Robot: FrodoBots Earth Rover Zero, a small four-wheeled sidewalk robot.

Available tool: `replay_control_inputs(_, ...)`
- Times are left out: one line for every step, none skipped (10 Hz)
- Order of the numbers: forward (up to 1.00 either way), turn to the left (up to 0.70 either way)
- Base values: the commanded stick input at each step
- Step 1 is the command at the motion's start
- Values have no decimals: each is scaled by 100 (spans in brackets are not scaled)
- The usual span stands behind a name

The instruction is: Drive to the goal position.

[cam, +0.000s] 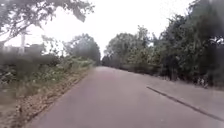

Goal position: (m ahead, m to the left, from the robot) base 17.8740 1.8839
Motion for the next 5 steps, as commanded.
replay_control_inputs(100, 0)
replay_control_inputs(100, 5)
replay_control_inputs(100, 11)
replay_control_inputs(100, 40)
replay_control_inputs(100, 32)
